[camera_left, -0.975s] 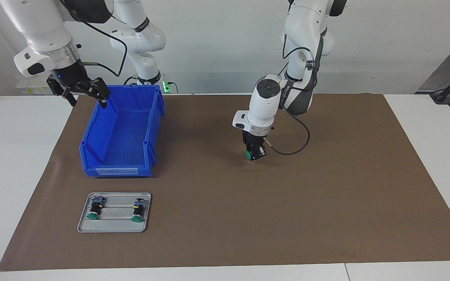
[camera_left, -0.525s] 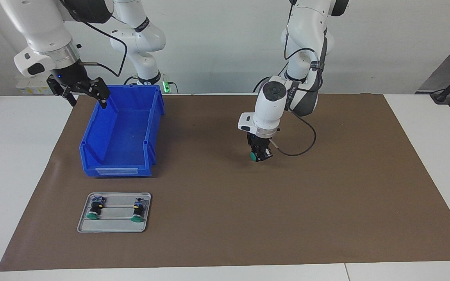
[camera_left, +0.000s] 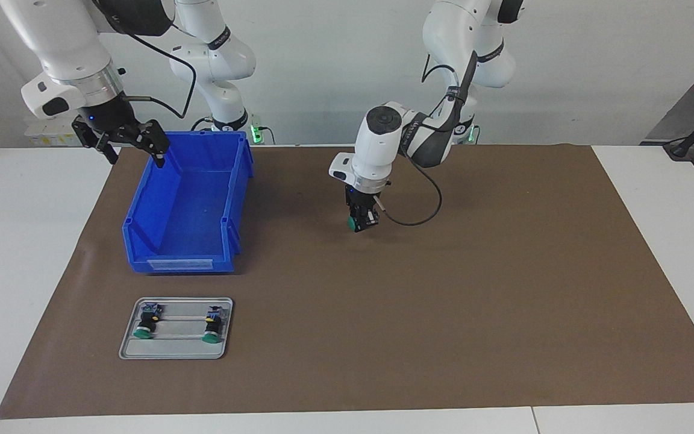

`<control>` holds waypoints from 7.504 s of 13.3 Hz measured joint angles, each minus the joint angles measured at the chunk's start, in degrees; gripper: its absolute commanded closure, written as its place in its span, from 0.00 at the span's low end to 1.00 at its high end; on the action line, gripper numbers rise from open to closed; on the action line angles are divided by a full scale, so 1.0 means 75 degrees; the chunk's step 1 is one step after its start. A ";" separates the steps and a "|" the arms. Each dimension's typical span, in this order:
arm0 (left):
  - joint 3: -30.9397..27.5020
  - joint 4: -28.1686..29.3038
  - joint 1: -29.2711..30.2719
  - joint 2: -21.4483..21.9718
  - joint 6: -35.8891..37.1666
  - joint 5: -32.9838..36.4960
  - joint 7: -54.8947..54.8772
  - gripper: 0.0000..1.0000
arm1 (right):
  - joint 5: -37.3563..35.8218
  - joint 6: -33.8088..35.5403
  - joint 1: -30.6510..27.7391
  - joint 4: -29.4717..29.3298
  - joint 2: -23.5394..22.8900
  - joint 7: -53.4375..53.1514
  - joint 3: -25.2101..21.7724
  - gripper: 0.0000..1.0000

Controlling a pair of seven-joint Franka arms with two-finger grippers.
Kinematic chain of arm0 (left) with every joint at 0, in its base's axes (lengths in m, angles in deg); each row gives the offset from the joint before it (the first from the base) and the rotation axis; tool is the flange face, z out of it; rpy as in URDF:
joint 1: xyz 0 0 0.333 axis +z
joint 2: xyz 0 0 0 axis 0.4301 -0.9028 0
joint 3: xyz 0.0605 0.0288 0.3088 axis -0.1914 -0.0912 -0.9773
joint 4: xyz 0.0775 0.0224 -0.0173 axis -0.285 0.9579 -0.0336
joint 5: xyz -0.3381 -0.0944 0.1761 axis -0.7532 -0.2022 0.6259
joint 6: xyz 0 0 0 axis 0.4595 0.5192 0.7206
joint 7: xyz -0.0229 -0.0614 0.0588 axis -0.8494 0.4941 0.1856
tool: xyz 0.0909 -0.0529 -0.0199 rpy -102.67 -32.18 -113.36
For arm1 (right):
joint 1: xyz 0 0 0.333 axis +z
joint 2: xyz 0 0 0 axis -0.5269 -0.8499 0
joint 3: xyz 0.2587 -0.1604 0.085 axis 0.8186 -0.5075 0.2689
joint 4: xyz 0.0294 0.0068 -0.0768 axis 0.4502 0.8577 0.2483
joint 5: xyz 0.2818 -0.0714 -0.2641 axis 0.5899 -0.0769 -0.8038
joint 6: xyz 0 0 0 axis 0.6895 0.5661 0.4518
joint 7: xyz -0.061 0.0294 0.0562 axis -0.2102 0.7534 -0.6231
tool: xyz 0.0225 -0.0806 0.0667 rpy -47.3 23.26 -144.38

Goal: Place and press button with both arms

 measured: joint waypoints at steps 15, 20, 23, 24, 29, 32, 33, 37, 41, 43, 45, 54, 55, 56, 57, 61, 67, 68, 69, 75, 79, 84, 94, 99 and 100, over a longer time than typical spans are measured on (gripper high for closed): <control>-0.0019 0.0248 0.0496 0.0021 -0.1397 -0.0672 -0.0439 0.71 | 0.0000 0.0000 0.0000 0.0000 0.0000 0.0000 0.0000 0.00; -0.0050 -0.0443 0.1397 0.0074 0.1315 -0.0821 -0.1916 0.70 | 0.0000 0.0000 0.0000 0.0000 0.0000 0.0000 0.0000 0.00; -0.0064 -0.0438 0.2078 0.0237 0.1878 -0.1539 -0.3114 0.69 | 0.0000 0.0000 0.0000 0.0000 0.0000 0.0000 0.0000 0.00; -0.0070 -0.0412 0.2327 0.0309 0.2046 -0.2017 -0.3622 0.68 | 0.0000 0.0000 0.0000 0.0000 0.0000 0.0000 0.0000 0.00; -0.0092 0.0270 0.3193 0.0675 0.2139 -0.4513 -0.5832 0.79 | 0.0000 0.0000 0.0000 0.0000 0.0000 0.0000 0.0000 0.00; -0.0095 0.1099 0.3289 0.0902 0.1351 -0.6158 -0.7483 0.85 | 0.0000 0.0000 0.0000 0.0000 0.0000 0.0000 0.0000 0.00; -0.0078 0.1418 0.3286 0.0990 0.1014 -0.6710 -0.7999 0.87 | 0.0000 0.0000 0.0000 0.0000 0.0000 0.0000 0.0000 0.00; -0.0051 0.2156 0.3280 0.1283 0.0653 -0.7734 -0.9181 0.97 | 0.0000 0.0000 0.0000 0.0000 0.0000 0.0000 0.0000 0.00; -0.0013 0.2703 0.3238 0.1519 0.0648 -0.9482 -1.0781 0.96 | 0.0000 0.0000 0.0000 0.0000 0.0000 0.0000 0.0000 0.00; 0.0006 0.2991 0.3197 0.1561 0.0648 -0.9939 -1.1423 0.97 | 0.0000 0.0000 0.0000 0.0000 0.0000 0.0000 0.0000 0.00; 0.0020 0.3274 0.3167 0.1619 0.0752 -1.0589 -1.2137 0.96 | 0.0000 0.0000 0.0000 0.0000 0.0000 0.0000 0.0000 0.00; -0.0057 0.4349 0.3658 0.1772 0.2895 -1.1631 -1.4493 0.94 | 0.0000 0.0000 0.0000 0.0000 0.0000 0.0000 0.0000 0.00; -0.0054 0.4443 0.3658 0.1770 0.2987 -1.1794 -1.4760 0.94 | 0.0000 0.0000 0.0000 0.0000 0.0000 0.0000 0.0000 0.00; -0.0052 0.4554 0.3658 0.1762 0.3074 -1.1920 -1.5014 0.94 | 0.0000 0.0000 0.0000 0.0000 0.0000 0.0000 0.0000 0.00; -0.0045 0.4655 0.3658 0.1741 0.3121 -1.1981 -1.5226 0.94 | 0.0000 0.0000 0.0000 0.0000 0.0000 0.0000 0.0000 0.00; -0.0016 0.4875 0.3656 0.1559 0.3468 -1.2055 -1.5751 0.94 | 0.0000 0.0000 0.0000 0.0000 0.0000 0.0000 0.0000 0.00; 0.0026 0.4957 0.3477 0.1477 0.3661 -1.2574 -1.5984 0.94 | 0.0000 0.0000 0.0000 0.0000 0.0000 0.0000 0.0000 0.00; 0.0027 0.4961 0.3413 0.1464 0.3662 -1.2714 -1.6025 0.93 | 0.0000 0.0000 0.0000 0.0000 0.0000 0.0000 0.0000 0.00; 0.0028 0.4964 0.3338 0.1433 0.3662 -1.2930 -1.6098 0.91 | 0.0000 0.0000 0.0000 0.0000 0.0000 0.0000 0.0000 0.00; 0.0008 0.4951 0.2964 0.1238 0.3332 -1.3801 -1.6329 0.90 | 0.0000 0.0000 0.0000 0.0000 0.0000 0.0000 0.0000 0.00; -0.0026 0.4956 0.2964 0.1156 0.3077 -1.3802 -1.6386 0.90 | 0.0000 0.0000 0.0000 0.0000 0.0000 0.0000 0.0000 0.00; -0.0025 0.4965 0.2964 0.1108 0.3042 -1.3802 -1.6427 0.93 | 0.0000 0.0000 0.0000 0.0000 0.0000 0.0000 0.0000 0.00; -0.0039 0.5097 0.2983 0.1102 0.3247 -1.3803 -1.6467 0.76 | 0.0000 0.0000 0.0000 0.0000 0.0000 0.0000 0.0000 0.00; -0.0056 0.5135 0.2985 0.1101 0.3222 -1.3803 -1.6473 0.53 | 0.0000 0.0000 0.0000 0.0000 0.0000 0.0000 0.0000 0.00; -0.0071 0.5170 0.2986 0.1096 0.3181 -1.3803 -1.6489 0.50 | 0.0000 0.0000 0.0000 0.0000 0.0000 0.0000 0.0000 0.00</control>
